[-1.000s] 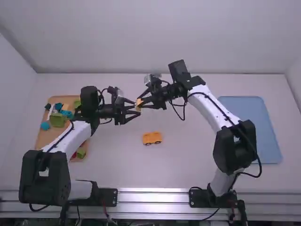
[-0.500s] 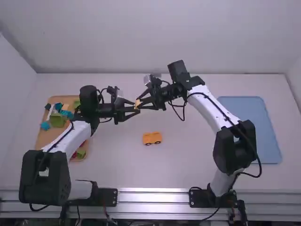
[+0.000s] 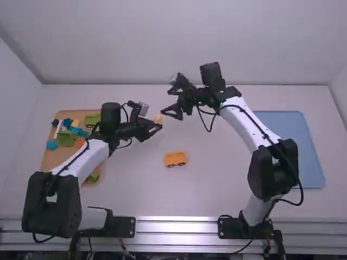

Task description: Assemble lego blocks to make yellow taxi

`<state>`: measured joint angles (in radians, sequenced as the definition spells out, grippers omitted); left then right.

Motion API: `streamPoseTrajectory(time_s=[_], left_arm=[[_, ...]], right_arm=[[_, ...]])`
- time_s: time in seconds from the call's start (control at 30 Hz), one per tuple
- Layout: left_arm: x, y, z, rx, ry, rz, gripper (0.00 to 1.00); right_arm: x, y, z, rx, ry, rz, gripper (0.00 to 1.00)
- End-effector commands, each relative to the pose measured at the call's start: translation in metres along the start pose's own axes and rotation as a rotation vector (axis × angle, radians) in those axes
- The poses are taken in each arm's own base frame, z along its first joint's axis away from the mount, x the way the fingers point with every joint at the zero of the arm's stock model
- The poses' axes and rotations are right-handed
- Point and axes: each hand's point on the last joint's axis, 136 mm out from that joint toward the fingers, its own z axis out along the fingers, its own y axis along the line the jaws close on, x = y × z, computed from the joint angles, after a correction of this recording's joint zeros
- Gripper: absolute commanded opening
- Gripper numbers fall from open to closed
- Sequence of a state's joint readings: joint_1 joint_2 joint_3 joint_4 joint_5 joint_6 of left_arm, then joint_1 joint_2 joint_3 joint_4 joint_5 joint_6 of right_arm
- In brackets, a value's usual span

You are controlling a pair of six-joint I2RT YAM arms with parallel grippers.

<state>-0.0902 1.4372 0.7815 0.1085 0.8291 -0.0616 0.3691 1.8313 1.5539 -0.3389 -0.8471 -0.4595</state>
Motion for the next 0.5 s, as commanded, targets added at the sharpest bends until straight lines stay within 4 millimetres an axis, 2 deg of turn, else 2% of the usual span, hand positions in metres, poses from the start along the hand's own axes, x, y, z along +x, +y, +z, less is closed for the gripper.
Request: streamPoseTrajectory(time_s=[0.0,0.07,0.13,0.23,0.47], left_arm=[[0.002,0.048,-0.002,-0.355,0.009,-0.139,0.12],[0.021,0.062,-0.007,-0.536,0.073,-0.23,0.1],[0.034,0.062,-0.01,-0.653,0.123,-0.294,0.02],[0.045,0.06,-0.014,-0.765,0.14,-0.388,0.02],[0.078,0.061,-0.02,-0.923,0.241,-0.513,0.02]], right_arm=[[-0.012,-0.051,-0.036,0.438,0.055,0.184,0.99],[-0.009,-0.065,-0.051,0.629,0.076,0.236,0.99],[-0.006,-0.07,-0.066,0.791,0.082,0.285,0.99],[0.0,-0.07,-0.074,0.927,0.064,0.34,0.99],[0.017,-0.055,-0.052,0.905,0.072,0.329,0.99]])
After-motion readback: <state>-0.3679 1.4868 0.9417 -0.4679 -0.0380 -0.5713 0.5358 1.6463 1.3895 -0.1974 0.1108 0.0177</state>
